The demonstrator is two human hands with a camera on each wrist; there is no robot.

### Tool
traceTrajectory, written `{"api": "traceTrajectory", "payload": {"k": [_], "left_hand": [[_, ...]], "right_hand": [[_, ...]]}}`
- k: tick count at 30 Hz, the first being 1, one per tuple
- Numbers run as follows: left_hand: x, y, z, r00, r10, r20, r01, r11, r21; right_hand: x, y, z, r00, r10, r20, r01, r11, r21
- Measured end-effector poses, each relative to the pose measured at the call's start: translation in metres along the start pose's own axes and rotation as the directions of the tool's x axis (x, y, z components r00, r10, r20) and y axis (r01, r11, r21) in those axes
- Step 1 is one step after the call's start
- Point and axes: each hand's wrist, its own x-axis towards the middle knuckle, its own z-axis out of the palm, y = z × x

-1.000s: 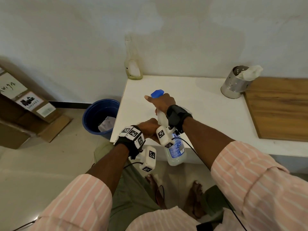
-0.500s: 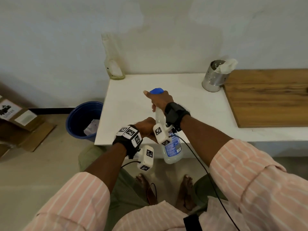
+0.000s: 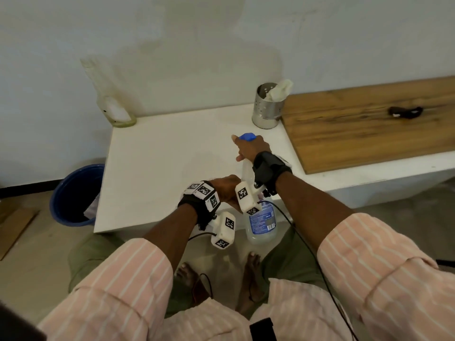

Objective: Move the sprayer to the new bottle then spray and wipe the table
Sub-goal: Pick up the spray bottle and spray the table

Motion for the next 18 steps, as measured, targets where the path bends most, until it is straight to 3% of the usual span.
{"api": "traceTrajectory", "payload": {"k": [2,4,7,10,13,18], "left_hand": [[0.001,0.009,0.012,0.998,0.002,0.062,-0.002,1.0,0.002],[-0.001,0.015,0.024,0.997,-0.023,0.074,0.029,0.997,-0.072],[-0.01,0.008,0.029,0.991,-0.038,0.131,0.058,0.986,-0.157],[-0.023,-0.018,0.018,0.994,-0.053,0.094,0.08,0.949,-0.305],[-0.04,-0.049,0.001,0.998,-0.054,-0.009,0.045,0.905,-0.423],[-0.07,-0.094,-0.022,0.999,-0.009,-0.044,-0.016,0.844,-0.536]], "right_hand": [[-0.002,0.016,-0.013,0.99,0.039,-0.138,-0.052,0.994,-0.095],[-0.005,0.028,-0.02,0.987,0.036,-0.157,-0.055,0.992,-0.115],[-0.014,0.029,-0.014,0.992,-0.063,0.111,0.057,0.997,0.056],[-0.034,0.011,0.011,0.927,-0.2,0.317,0.138,0.968,0.208],[-0.052,-0.01,0.055,0.872,-0.258,0.417,0.245,0.966,0.086],[-0.084,-0.042,0.114,0.747,-0.279,0.604,0.397,0.916,-0.067]]}}
